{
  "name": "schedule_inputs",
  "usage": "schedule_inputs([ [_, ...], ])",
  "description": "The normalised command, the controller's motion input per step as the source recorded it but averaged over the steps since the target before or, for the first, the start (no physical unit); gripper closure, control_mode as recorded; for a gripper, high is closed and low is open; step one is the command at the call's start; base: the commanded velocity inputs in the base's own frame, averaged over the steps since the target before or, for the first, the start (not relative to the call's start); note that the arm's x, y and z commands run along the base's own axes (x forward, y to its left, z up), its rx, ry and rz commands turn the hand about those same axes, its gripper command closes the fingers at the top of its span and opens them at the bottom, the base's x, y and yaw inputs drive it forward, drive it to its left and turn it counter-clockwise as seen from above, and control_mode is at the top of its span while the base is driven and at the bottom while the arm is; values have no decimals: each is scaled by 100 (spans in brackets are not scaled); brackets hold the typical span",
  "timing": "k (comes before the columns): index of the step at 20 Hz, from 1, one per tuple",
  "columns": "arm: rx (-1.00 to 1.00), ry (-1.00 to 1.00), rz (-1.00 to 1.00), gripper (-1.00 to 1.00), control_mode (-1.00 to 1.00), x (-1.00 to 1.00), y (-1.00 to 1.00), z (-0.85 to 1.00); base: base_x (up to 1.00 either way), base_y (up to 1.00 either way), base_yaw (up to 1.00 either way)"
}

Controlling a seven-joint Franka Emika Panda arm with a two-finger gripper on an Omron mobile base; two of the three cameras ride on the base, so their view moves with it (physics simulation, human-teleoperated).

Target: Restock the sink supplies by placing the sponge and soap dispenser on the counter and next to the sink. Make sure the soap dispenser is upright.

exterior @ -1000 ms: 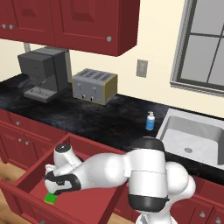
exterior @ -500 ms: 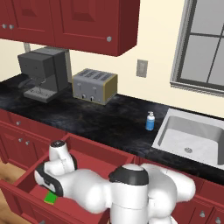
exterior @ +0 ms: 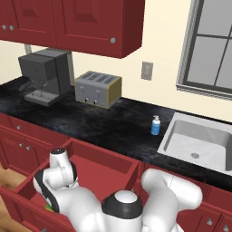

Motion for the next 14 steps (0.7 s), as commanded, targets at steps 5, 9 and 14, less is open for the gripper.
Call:
schedule_inputs([
  [5, 6, -4, 0, -100, -100, 0, 1, -34, 0, 0, 0],
  [9, 8, 0, 0, -100, -100, 0, 4, -23, 0, 0, 0],
  [14, 3, 0, 0, -100, -100, 0, 15, -13, 0, 0, 0],
])
